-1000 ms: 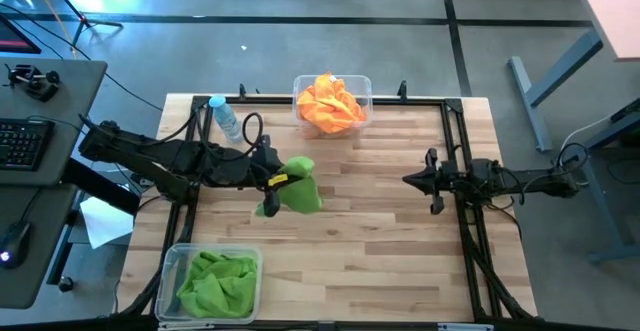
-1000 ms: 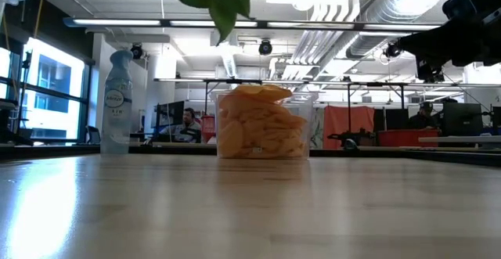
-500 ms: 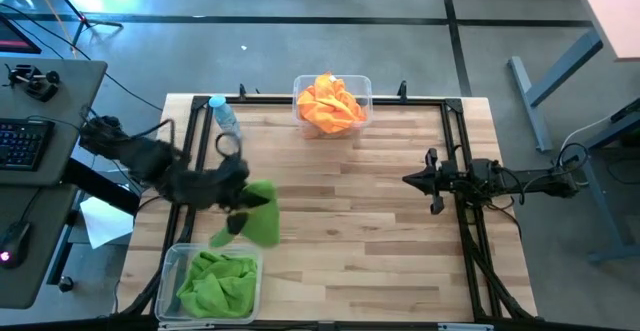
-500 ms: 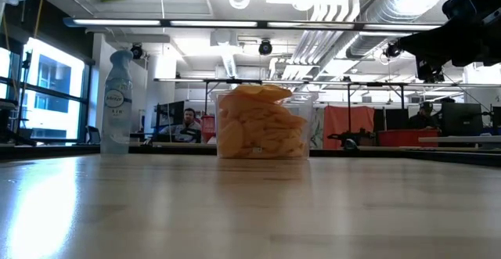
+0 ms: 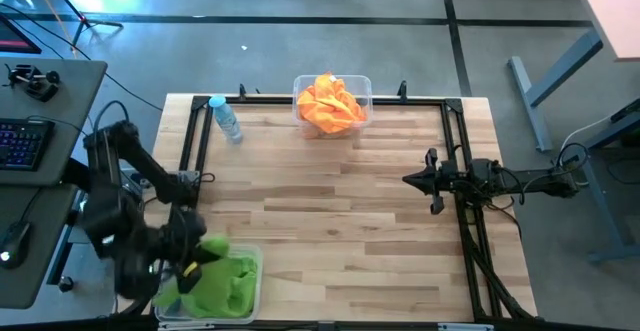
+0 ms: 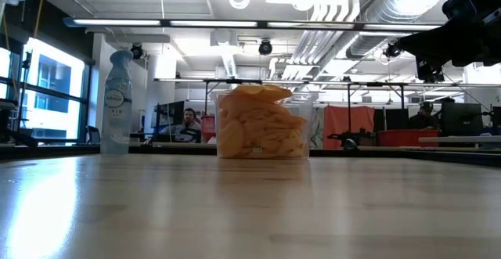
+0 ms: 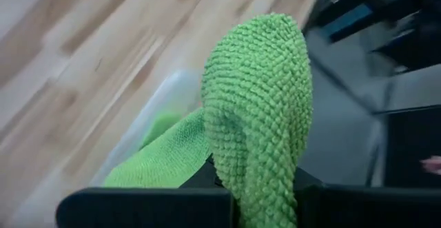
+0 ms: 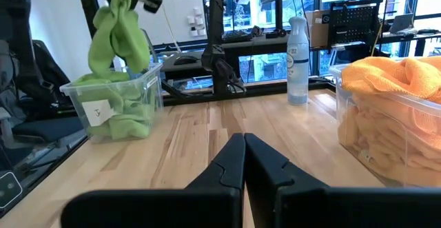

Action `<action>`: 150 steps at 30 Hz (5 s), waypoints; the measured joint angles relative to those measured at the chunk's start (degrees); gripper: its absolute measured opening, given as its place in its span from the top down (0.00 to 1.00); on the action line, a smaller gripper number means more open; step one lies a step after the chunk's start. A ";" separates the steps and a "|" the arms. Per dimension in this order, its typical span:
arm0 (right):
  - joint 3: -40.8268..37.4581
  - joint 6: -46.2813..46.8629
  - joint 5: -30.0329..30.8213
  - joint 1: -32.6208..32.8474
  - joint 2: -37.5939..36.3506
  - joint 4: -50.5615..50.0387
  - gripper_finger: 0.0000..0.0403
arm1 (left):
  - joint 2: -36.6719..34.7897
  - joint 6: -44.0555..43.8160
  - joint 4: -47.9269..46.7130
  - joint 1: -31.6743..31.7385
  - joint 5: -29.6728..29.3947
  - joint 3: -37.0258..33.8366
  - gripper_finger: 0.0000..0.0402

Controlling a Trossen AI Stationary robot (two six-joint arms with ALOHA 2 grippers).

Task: Sort microfiber towel by color & place in baskets
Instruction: Put the green towel into the bottom transparent bin

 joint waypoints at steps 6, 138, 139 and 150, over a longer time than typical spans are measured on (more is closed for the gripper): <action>0.00 0.00 0.01 0.00 0.00 0.02 1.00 | 5.56 -15.84 -10.55 -3.99 7.99 -0.02 1.00; -0.02 0.00 0.02 0.00 0.00 0.00 1.00 | 9.79 -36.92 1.18 3.68 27.15 -4.48 0.67; -0.01 0.00 0.02 -0.01 0.01 -0.01 1.00 | 9.79 -35.29 0.56 3.75 27.84 -4.48 0.67; -0.01 0.00 0.02 -0.01 0.00 -0.02 1.00 | 9.38 -19.90 2.76 4.39 30.99 -4.48 0.67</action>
